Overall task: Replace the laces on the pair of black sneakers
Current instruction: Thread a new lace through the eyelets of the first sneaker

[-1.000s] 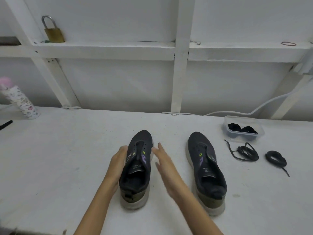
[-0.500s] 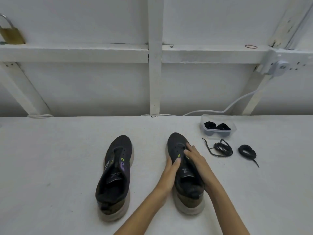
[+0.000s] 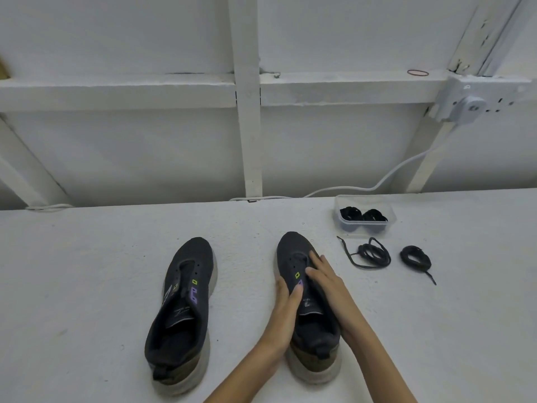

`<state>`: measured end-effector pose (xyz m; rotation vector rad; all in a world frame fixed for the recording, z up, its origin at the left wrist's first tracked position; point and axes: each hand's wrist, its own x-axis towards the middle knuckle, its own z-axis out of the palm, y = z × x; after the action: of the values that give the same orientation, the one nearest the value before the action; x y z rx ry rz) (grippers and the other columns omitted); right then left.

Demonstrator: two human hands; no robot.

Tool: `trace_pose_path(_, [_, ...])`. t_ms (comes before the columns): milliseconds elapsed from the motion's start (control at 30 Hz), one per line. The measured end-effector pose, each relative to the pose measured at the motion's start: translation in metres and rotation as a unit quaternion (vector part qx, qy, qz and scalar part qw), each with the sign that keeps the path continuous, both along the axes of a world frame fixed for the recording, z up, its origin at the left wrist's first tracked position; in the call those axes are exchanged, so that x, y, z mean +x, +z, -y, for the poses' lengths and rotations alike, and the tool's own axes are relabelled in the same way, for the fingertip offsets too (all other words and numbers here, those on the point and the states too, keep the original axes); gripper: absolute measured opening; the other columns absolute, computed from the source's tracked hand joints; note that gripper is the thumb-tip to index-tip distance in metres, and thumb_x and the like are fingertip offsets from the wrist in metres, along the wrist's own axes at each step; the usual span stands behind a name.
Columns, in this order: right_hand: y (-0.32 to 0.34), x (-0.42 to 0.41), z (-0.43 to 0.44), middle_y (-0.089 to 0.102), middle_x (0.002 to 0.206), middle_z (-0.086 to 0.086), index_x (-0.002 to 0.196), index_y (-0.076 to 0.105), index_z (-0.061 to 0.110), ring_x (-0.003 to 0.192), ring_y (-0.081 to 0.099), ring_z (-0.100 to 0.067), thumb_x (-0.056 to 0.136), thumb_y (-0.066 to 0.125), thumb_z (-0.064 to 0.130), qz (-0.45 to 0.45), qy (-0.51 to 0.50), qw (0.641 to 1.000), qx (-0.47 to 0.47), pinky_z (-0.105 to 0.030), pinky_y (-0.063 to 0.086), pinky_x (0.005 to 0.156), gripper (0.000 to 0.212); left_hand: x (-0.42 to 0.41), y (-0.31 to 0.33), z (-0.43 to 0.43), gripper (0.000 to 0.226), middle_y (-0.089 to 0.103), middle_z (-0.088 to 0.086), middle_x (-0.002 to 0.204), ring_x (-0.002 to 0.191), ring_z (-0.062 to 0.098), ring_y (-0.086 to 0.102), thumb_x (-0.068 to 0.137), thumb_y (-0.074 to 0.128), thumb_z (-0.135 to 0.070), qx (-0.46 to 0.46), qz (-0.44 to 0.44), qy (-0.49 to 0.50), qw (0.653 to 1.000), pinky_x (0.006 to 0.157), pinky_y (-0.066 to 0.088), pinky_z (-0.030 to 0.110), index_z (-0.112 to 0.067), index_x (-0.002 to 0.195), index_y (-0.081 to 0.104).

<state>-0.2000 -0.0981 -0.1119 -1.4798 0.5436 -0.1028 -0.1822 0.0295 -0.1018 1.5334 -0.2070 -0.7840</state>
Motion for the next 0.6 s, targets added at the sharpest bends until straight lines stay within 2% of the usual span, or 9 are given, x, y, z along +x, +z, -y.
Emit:
trace_pose_path(67, [0.0, -0.001, 0.004, 0.017, 0.16, 0.014, 0.148, 0.039, 0.035, 0.147, 0.016, -0.002, 0.098, 0.054, 0.033, -0.008, 0.008, 1.0, -0.016, -0.025, 0.02, 0.116, 0.053, 0.001, 0.002, -0.002, 0.051, 0.031, -0.022, 0.15, 0.132, -0.007, 0.036, 0.101, 0.04, -0.044, 0.008, -0.002, -0.009, 1.0, 0.103, 0.033, 0.013, -0.039, 0.149, 0.021])
trace_pose_path(133, [0.004, -0.003, 0.011, 0.028, 0.155, 0.016, 0.145, 0.044, 0.034, 0.146, 0.022, -0.002, 0.096, 0.057, 0.038, -0.014, 0.022, 0.999, -0.02, -0.03, 0.019, 0.121, 0.051, 0.005, 0.008, -0.003, 0.038, 0.044, -0.027, 0.136, 0.112, -0.022, 0.047, 0.101, 0.046, -0.034, -0.001, 0.002, 0.007, 1.0, 0.088, 0.038, 0.003, -0.04, 0.137, 0.034])
trace_pose_path(167, [0.008, -0.005, 0.017, 0.037, 0.152, 0.016, 0.141, 0.051, 0.032, 0.143, 0.031, -0.003, 0.092, 0.061, 0.043, -0.01, 0.025, 0.999, -0.021, -0.034, 0.022, 0.121, 0.051, 0.009, 0.015, -0.003, 0.037, 0.043, -0.03, 0.131, 0.104, -0.03, 0.045, 0.101, 0.049, -0.027, 0.0, 0.009, 0.026, 1.0, 0.085, 0.036, -0.002, -0.039, 0.133, 0.034])
trace_pose_path(200, [0.013, -0.006, 0.025, 0.049, 0.145, 0.014, 0.135, 0.058, 0.029, 0.137, 0.041, -0.004, 0.086, 0.062, 0.046, -0.003, 0.019, 0.999, -0.027, -0.036, 0.026, 0.12, 0.052, 0.016, 0.02, -0.002, 0.043, 0.038, -0.031, 0.135, 0.109, -0.03, 0.039, 0.1, 0.05, -0.021, 0.01, 0.028, 0.05, 0.998, 0.092, 0.032, -0.002, -0.037, 0.137, 0.032])
trace_pose_path(267, [0.027, -0.005, 0.051, 0.064, 0.129, 0.009, 0.121, 0.066, 0.026, 0.125, 0.055, -0.01, 0.079, 0.06, 0.045, 0.014, -0.033, 0.998, -0.056, -0.038, 0.035, 0.115, 0.047, 0.034, 0.034, 0.004, 0.058, 0.028, -0.021, 0.151, 0.135, -0.01, 0.026, 0.099, 0.051, -0.016, 0.028, 0.088, 0.078, 0.993, 0.11, 0.021, 0.014, -0.03, 0.15, 0.026])
trace_pose_path(300, [0.034, -0.003, 0.067, 0.067, 0.123, 0.007, 0.118, 0.068, 0.024, 0.121, 0.058, -0.013, 0.08, 0.061, 0.04, 0.025, -0.071, 0.994, -0.08, -0.038, 0.038, 0.112, 0.041, 0.044, 0.043, 0.01, 0.059, 0.027, -0.018, 0.153, 0.139, -0.002, 0.024, 0.099, 0.051, -0.014, 0.028, 0.11, 0.083, 0.99, 0.113, 0.02, 0.019, -0.028, 0.151, 0.028])
trace_pose_path(433, [0.056, 0.014, 0.136, 0.069, 0.116, -0.001, 0.115, 0.069, 0.015, 0.109, 0.061, -0.015, 0.093, 0.057, 0.005, 0.043, -0.177, 0.965, -0.187, -0.029, 0.046, 0.101, 0.028, 0.09, 0.07, 0.05, 0.042, 0.048, -0.014, 0.141, 0.131, 0.001, 0.04, 0.098, 0.048, -0.011, 0.018, 0.182, 0.041, 0.982, 0.109, 0.029, 0.022, -0.025, 0.137, 0.049])
trace_pose_path(533, [0.057, 0.037, 0.176, 0.068, 0.114, -0.004, 0.115, 0.069, 0.013, 0.102, 0.059, -0.014, 0.089, 0.053, -0.001, -0.006, -0.179, 0.946, -0.269, -0.02, 0.045, 0.082, 0.033, 0.12, 0.074, 0.094, 0.032, 0.058, -0.004, 0.133, 0.125, 0.008, 0.05, 0.098, 0.048, -0.009, 0.054, 0.224, -0.039, 0.972, 0.107, 0.037, 0.025, -0.016, 0.127, 0.059])
trace_pose_path(600, [0.051, 0.053, 0.197, 0.069, 0.114, -0.008, 0.117, 0.069, 0.008, 0.102, 0.061, -0.019, 0.085, 0.05, -0.004, -0.05, -0.167, 0.928, -0.329, -0.026, 0.045, 0.085, 0.039, 0.135, 0.065, 0.125, 0.031, 0.06, 0.001, 0.132, 0.124, 0.013, 0.052, 0.098, 0.047, -0.009, 0.095, 0.254, -0.092, 0.958, 0.107, 0.038, 0.027, -0.014, 0.126, 0.06])
